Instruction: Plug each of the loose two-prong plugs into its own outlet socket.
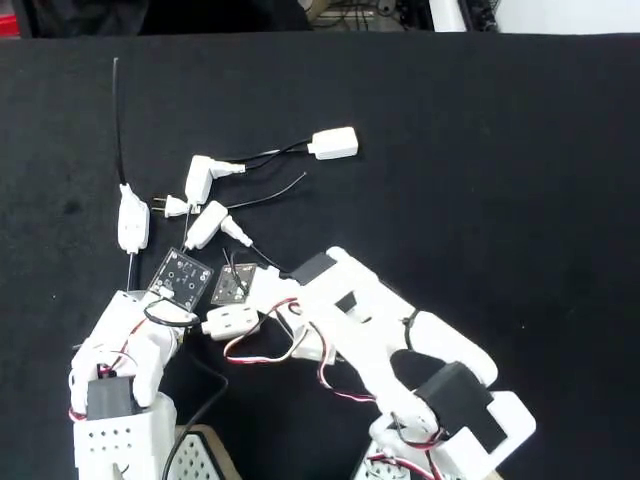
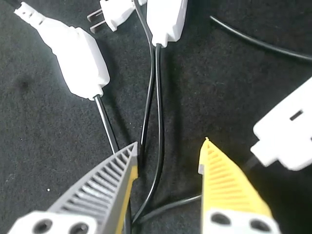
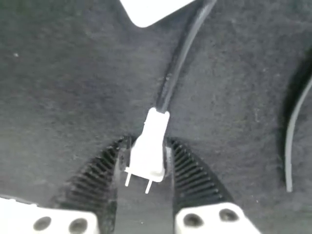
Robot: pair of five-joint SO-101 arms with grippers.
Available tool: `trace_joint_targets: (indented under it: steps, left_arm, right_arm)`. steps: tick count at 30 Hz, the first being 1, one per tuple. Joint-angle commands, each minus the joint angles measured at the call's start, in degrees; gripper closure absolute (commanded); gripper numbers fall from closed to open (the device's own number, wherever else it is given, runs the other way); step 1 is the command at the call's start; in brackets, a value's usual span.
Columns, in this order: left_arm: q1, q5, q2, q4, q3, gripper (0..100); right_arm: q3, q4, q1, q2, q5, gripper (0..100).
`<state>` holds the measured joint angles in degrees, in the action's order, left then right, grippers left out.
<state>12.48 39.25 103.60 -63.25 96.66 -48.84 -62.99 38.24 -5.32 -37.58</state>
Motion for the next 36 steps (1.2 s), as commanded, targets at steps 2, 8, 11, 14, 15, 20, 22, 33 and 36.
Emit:
trace_joint_targets:
  steps: [2,8,11,14,15,20,22,33,36]
  left_arm:
    - [-0.3,0.3,0.4,-0.2,0.7,80]
    - [-0.4,0.3,0.4,-0.2,0.7,80]
    - [-0.6,0.0,0.4,-0.2,0.7,80]
    - [-0.7,-0.1,0.6,-0.1,0.7,80]
    - [-0.8,-0.1,0.7,0.1,0.7,80]
    - [-8.2,-4.9,0.8,0.7,-0.3,80]
    - [-10.4,-7.5,0.8,1.4,-2.8,80]
    - [-22.8,-26.7,0.8,5.3,-16.7,79]
    - [-24.1,-30.6,0.9,6.9,-18.1,79]
  right_arm:
    - [-2.1,-1.7,2.7,0.2,0.8,98.7]
    - [5.8,-6.0,-5.2,-7.2,4.0,98.7]
    - [8.7,-9.3,-7.3,-16.7,6.3,98.7]
    - [9.3,-10.5,-7.3,-28.9,10.5,98.7]
    - [9.3,-10.4,-7.1,-32.7,12.3,98.7]
    - [8.5,-4.1,-7.0,-46.6,24.0,98.6]
    - [6.6,1.1,-7.0,-48.8,28.7,98.6]
    - [-8.1,24.4,3.1,-59.0,52.7,98.4]
    - [-11.5,24.1,4.7,-65.1,53.2,98.4]
